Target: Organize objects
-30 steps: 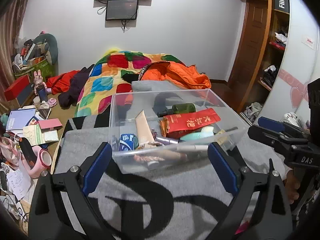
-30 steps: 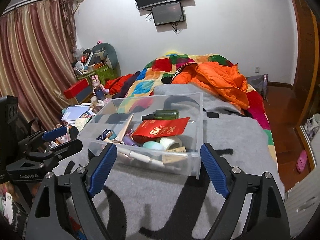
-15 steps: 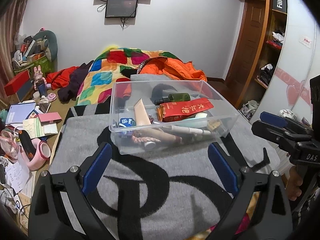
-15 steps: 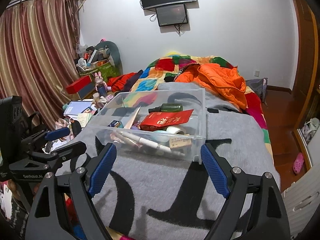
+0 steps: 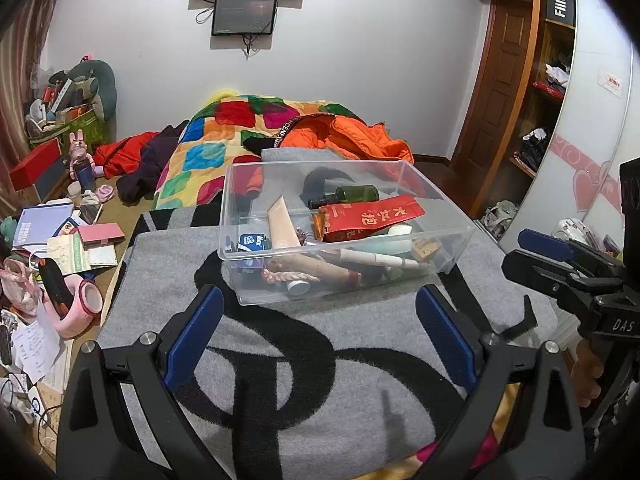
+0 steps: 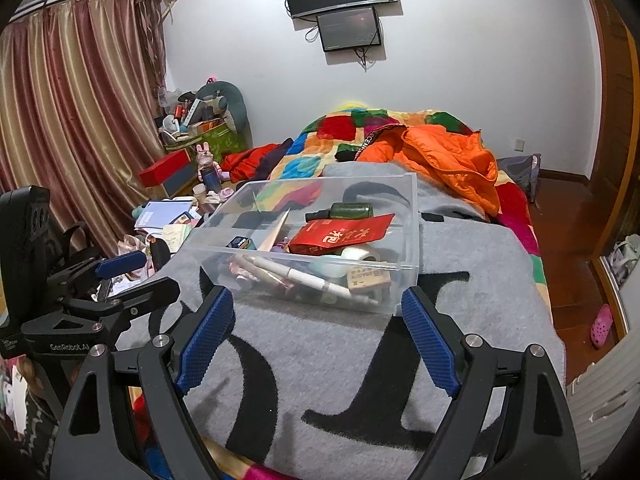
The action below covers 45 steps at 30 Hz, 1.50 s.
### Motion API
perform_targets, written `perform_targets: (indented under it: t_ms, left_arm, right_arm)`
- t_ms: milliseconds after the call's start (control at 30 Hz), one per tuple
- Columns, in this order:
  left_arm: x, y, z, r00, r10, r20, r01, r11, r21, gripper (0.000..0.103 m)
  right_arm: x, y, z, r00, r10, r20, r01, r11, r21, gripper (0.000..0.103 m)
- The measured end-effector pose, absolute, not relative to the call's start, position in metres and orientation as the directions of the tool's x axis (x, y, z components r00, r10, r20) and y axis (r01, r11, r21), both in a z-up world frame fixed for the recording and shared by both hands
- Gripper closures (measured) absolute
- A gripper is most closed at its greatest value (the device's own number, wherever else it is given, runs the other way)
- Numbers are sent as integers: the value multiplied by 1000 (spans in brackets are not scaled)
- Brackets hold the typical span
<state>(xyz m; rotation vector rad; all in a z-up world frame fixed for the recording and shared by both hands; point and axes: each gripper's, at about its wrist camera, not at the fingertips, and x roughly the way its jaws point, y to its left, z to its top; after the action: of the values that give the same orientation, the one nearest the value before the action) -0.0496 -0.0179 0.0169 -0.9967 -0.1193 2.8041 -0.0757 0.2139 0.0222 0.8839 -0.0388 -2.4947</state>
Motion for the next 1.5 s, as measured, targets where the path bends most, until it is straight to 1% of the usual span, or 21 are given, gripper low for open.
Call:
perform_targets:
  t_ms: [600, 1500]
  left_arm:
    - [-51, -17, 19, -766, 183, -616, -120, -982, -143, 5]
    - [-48, -8, 20, -776, 140, -615, -114, -990, -82, 5]
  right_arm:
    - [-78, 213, 16, -651, -473, -594, 441, -872, 211, 18]
    - [-78, 213, 16, -650, -474, -594, 443, -872, 210, 18]
